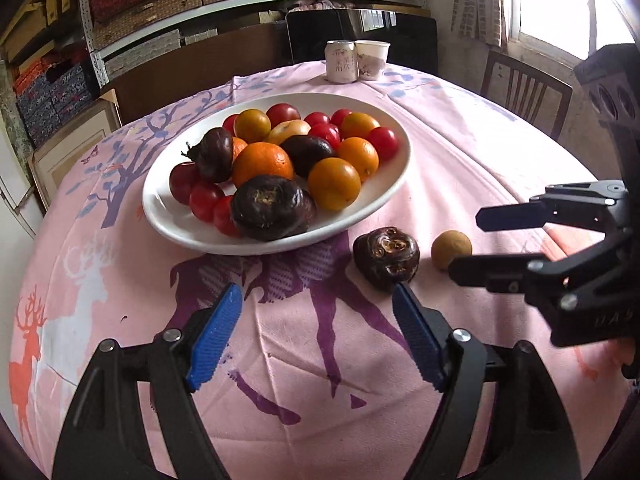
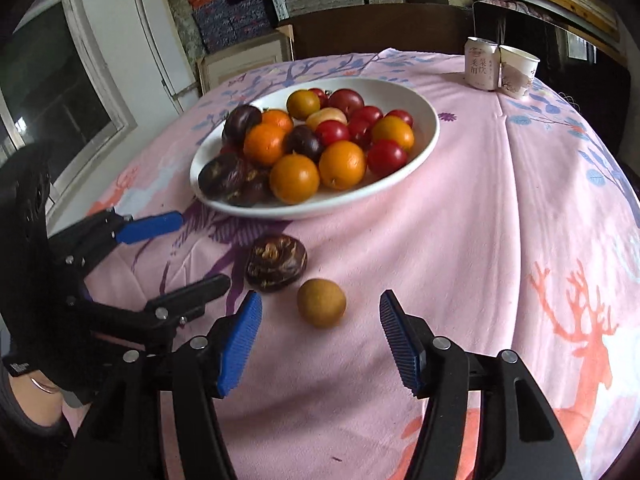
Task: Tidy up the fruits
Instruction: 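Grasp a dark purple tomato with the left gripper while the right gripper grasps a small brown fruit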
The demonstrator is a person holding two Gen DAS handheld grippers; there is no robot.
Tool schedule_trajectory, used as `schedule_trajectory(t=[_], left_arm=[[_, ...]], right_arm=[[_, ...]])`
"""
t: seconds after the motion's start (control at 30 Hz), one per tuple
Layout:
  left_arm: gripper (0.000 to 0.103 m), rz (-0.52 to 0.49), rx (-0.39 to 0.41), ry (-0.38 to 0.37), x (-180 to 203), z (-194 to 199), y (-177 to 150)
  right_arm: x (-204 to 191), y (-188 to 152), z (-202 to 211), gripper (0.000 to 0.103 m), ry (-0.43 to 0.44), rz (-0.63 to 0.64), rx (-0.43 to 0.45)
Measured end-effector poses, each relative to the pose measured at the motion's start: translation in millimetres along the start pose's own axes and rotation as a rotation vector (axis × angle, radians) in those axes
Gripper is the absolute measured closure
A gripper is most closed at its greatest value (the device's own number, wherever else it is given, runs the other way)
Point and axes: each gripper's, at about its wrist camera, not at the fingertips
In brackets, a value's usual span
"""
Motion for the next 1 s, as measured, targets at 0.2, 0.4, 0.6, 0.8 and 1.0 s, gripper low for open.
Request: schedule_trajectory(t=[0.2, 0.4, 0.6, 0.8, 1.0], left_arm=[[0.028, -0.028, -0.018, 0.011, 8, -1, -3], [0.028, -0.048, -0.028, 0.017, 17, -5, 5], [0.035, -0.086, -0.044, 0.043, 42, -25, 22], [0.061, -0.064, -0.065, 0.021, 50, -39, 31], [0.061, -0.015, -0.045, -0.028, 39, -29, 28]], right_arm=[[1, 3, -17, 0.064, 0.003, -0.019, -0.026], [12, -3, -11, 0.075, 0.034, -0.048, 0.028], [71, -14, 10, 0.075, 0.153, -0.288, 0.149], [66, -12, 5, 0.075, 0.14, -0.26, 0.129], [69, -13, 9, 0.075, 0.161, -0.265, 0.152]])
Point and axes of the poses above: each gripper's, at about its wrist camera, not at the fingertips, and z roughly against the way its jaws point, x to its right, y to its top, and after that the axes turned 2 degrees about -x, right-handed
